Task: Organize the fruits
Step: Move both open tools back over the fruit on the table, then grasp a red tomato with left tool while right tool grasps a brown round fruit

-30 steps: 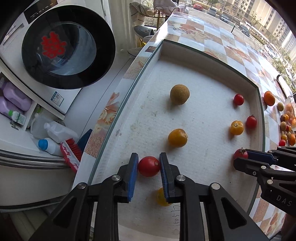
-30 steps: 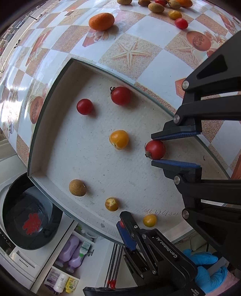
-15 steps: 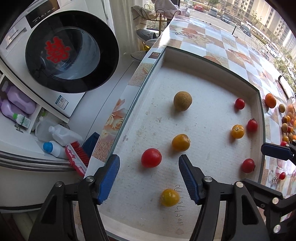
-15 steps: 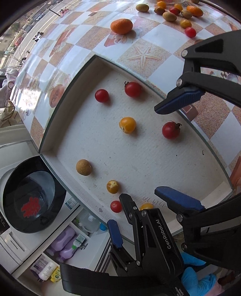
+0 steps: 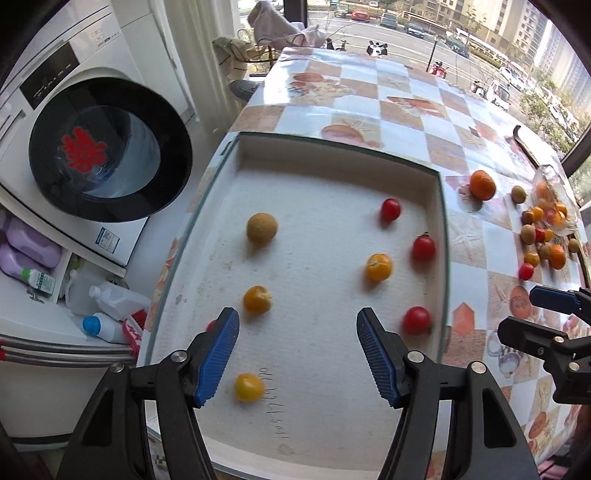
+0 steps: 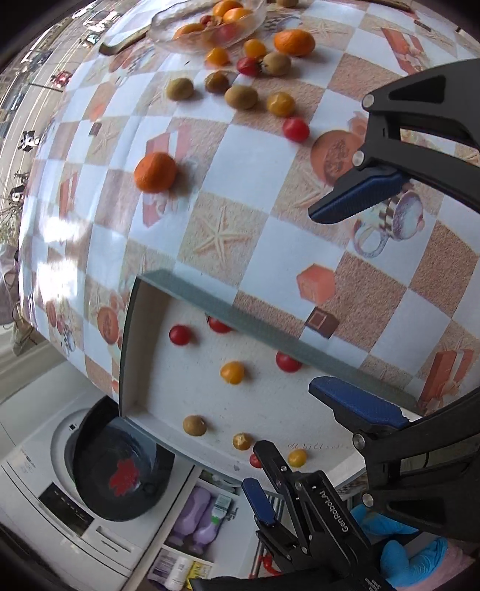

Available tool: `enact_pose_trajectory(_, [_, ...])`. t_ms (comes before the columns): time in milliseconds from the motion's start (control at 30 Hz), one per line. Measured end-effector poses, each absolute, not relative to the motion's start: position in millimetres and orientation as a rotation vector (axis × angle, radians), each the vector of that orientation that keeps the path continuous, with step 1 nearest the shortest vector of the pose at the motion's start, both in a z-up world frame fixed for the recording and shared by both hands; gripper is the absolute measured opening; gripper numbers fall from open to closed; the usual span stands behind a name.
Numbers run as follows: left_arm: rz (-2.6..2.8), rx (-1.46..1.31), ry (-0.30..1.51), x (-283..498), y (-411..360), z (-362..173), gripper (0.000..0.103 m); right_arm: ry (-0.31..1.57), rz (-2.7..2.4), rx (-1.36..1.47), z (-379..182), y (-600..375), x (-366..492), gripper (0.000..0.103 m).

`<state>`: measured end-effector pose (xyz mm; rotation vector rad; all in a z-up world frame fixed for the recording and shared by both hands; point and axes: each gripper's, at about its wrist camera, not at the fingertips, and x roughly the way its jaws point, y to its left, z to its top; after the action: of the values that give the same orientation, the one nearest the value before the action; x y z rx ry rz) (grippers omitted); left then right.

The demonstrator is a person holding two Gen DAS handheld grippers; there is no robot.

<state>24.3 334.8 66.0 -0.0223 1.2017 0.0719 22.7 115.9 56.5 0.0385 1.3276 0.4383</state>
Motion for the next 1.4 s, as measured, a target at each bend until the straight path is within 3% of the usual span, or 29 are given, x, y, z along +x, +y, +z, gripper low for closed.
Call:
enact_pose_trajectory(233, [-0.094,0.031,1.179,33,256,82,0.068,1.343,0.23,0.151,48,22,10,0.087])
enact_pose_trajectory(533, [-0.249,0.105,1.215,47,163,62,0.068,1.366,0.044,0.242,32,-72,0,0.088])
enact_pose_trajectory(1100, [-0.285,0.137,1.247,84,96,18,0.067,1.314,-0.044,0.317,19,-141,30,0.087])
enact_pose_trajectory(1167, [-0.284,0.136,1.245,89,91,14,0.067,1.306,-0.079,0.345,16,-158,36,0.086])
enact_pose_trajectory(1400, [-0.265,0.144,1.217,90,81,12,0.067,1.246,-0.132,0.344,17,-191,63,0.062])
